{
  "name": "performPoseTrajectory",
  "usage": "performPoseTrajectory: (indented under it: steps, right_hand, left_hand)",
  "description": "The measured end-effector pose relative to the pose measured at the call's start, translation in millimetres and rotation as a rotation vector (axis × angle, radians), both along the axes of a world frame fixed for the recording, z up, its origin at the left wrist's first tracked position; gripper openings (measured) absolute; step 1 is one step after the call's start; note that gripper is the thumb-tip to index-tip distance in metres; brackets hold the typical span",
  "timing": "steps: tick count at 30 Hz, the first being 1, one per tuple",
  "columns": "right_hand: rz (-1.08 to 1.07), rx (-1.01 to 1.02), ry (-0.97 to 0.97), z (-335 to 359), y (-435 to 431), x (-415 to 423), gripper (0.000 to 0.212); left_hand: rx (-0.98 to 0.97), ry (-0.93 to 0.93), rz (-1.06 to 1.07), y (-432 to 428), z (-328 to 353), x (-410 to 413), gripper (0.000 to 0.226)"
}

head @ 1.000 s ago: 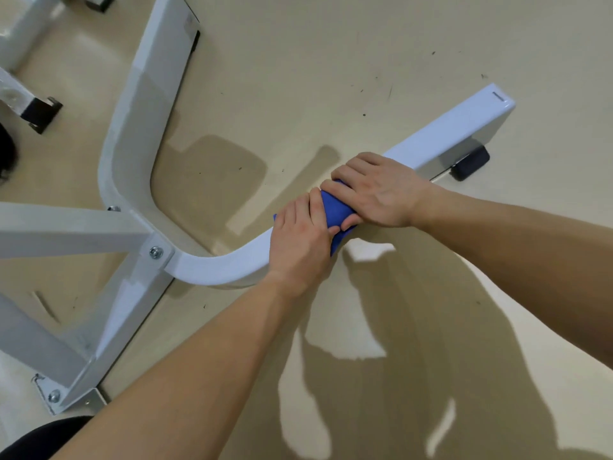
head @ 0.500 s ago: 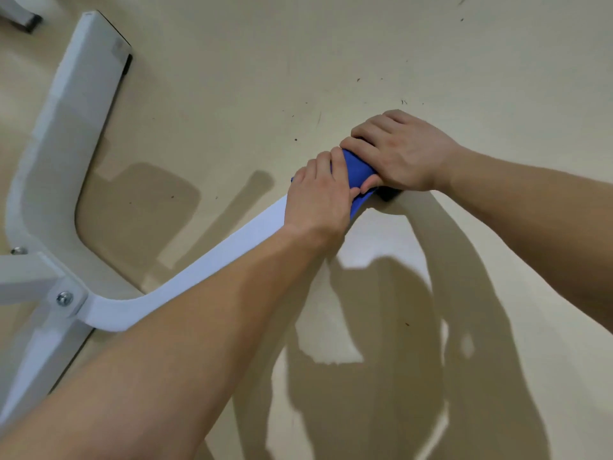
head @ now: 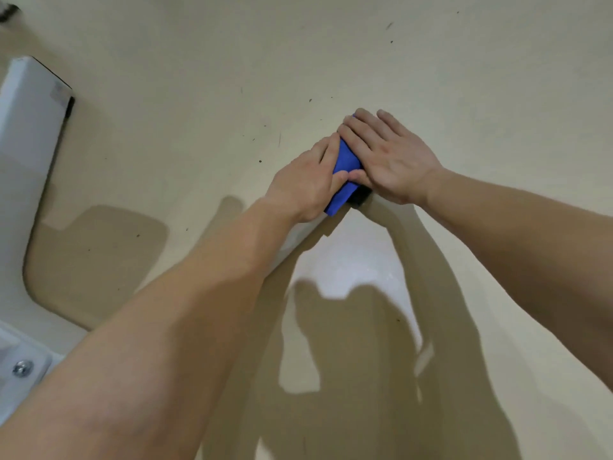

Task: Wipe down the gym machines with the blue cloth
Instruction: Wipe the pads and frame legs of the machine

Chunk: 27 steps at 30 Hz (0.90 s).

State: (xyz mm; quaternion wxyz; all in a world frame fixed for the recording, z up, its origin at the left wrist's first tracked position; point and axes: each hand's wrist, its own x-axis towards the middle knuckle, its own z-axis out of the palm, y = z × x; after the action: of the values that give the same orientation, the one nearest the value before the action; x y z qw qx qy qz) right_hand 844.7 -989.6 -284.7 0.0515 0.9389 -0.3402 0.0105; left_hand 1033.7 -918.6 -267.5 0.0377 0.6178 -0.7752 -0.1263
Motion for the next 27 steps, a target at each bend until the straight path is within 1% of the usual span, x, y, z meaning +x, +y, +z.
performPoseTrajectory:
  steps: [2,5,10,12,14,15,17,18,21,24,27]
  right_hand:
    - [-0.060,0.042,-0.030,-3.5,27.6,12.9,0.080]
    - [-0.138,0.099,-0.085,-11.4,78.7,40.9,0.079]
    - [-0.301,0.198,-0.275,-28.5,180.5,100.8,0.074]
    - [-0.401,0.289,-0.427,-29.7,213.3,118.2,0.073]
    - [-0.510,0.454,-0.608,-27.9,231.3,133.1,0.072]
    - [-0.558,0.509,-0.685,-27.5,235.5,139.8,0.070]
    - [-0.627,0.518,-0.783,-23.8,235.8,148.6,0.066]
    - [-0.635,0.510,-0.805,-23.2,232.5,150.1,0.065]
    - [-0.700,0.584,-0.871,-23.9,212.4,143.5,0.065]
    - [-0.766,0.555,-1.025,-31.7,185.1,133.1,0.063]
    - [-0.782,0.597,-1.031,-38.9,158.1,117.0,0.065]
  left_hand:
    - [-0.004,-0.062,-0.069,17.2,1.3,14.7,0.066]
    - [0.062,-0.147,-0.071,59.7,7.3,42.1,0.062]
    - [0.090,-0.177,-0.150,132.5,22.5,94.3,0.060]
    - [0.095,-0.137,-0.083,153.6,28.6,102.9,0.059]
    - [0.131,-0.014,0.063,165.1,31.7,95.7,0.055]
    - [0.146,0.046,0.112,165.8,31.0,89.9,0.054]
    - [0.131,0.084,0.102,157.9,28.4,79.0,0.053]
    - [0.121,0.076,0.051,149.3,26.8,75.7,0.053]
    - [0.148,0.013,-0.090,110.3,22.4,70.6,0.054]
    - [0.183,-0.020,-0.226,66.7,18.1,60.2,0.061]
    - [0.183,-0.015,-0.282,36.6,12.1,46.7,0.064]
